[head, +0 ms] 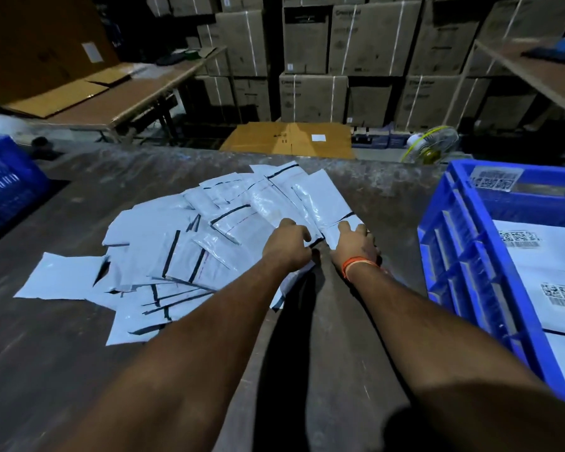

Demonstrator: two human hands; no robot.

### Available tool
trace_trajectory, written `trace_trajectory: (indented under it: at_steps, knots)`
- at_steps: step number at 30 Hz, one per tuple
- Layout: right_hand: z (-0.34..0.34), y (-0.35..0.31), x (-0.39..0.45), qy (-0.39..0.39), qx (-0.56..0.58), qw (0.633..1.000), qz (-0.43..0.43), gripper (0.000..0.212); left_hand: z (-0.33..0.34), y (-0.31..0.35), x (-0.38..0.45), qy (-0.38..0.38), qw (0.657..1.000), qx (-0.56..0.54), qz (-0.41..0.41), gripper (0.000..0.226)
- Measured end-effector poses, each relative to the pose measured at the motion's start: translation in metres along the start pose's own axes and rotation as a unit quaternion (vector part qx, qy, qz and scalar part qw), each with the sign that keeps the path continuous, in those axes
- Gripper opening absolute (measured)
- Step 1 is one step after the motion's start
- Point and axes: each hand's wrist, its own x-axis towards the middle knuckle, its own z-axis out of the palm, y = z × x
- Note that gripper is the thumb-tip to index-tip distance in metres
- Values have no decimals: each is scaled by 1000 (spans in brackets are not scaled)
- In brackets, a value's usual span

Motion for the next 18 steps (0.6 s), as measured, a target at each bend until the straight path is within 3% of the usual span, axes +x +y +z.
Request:
trace_trajectory:
  at_steps: [3,7,12,18]
  knots:
    - [-1,0,0,15,-19,1000,-1,50,0,-3,-8,8,1000,-8,7,38]
    - [0,-5,3,26,2,999,-34,69,-6,-10,-18,22,999,-17,18,37]
    - [8,-17,14,-6,10,999,-44,58,-5,-28,-26,18,1000,-16,8,36]
    - [13,-13,8,45,-49,997,-46,45,-4,-34,-39,16,1000,-17,2,35]
